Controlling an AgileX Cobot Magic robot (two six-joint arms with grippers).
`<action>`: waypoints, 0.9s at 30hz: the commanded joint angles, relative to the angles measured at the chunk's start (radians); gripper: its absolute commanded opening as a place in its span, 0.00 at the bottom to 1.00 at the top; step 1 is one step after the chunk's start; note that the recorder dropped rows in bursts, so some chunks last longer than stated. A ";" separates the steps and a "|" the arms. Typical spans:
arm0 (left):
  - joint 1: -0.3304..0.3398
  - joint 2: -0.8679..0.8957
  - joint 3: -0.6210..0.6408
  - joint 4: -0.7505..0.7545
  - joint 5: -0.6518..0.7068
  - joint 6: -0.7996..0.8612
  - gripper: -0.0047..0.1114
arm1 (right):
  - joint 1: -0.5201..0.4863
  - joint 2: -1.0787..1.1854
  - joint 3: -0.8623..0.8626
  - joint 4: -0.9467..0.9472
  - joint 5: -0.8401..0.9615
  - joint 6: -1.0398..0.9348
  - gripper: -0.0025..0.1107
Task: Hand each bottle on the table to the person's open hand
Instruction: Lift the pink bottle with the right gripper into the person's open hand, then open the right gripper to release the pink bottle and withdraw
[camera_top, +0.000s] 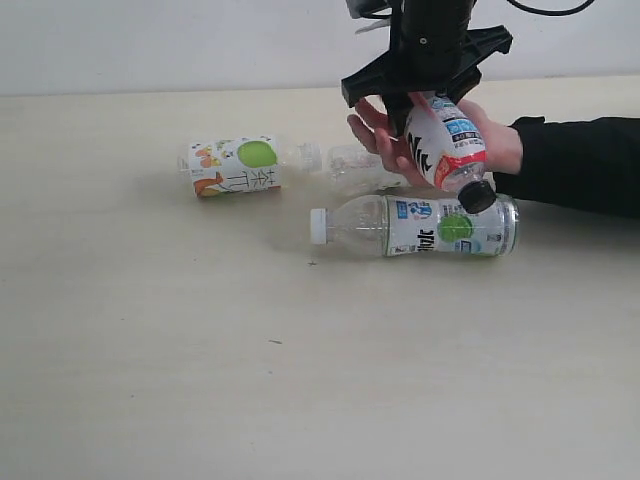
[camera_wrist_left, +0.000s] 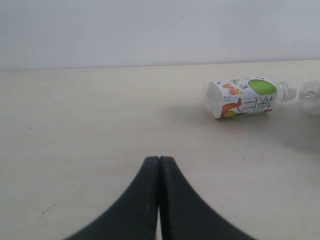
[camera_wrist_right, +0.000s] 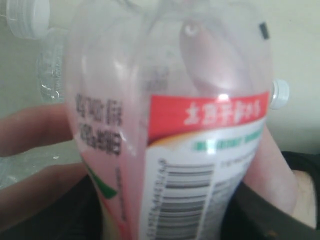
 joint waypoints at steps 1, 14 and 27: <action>0.002 -0.005 0.003 -0.003 -0.003 -0.006 0.06 | -0.004 0.001 -0.008 -0.046 -0.009 -0.012 0.32; 0.002 -0.005 0.003 -0.003 -0.003 -0.006 0.06 | -0.002 0.001 -0.008 -0.065 -0.019 -0.060 0.86; 0.002 -0.005 0.003 -0.003 -0.003 -0.007 0.06 | -0.002 -0.066 -0.008 -0.080 -0.057 -0.041 0.86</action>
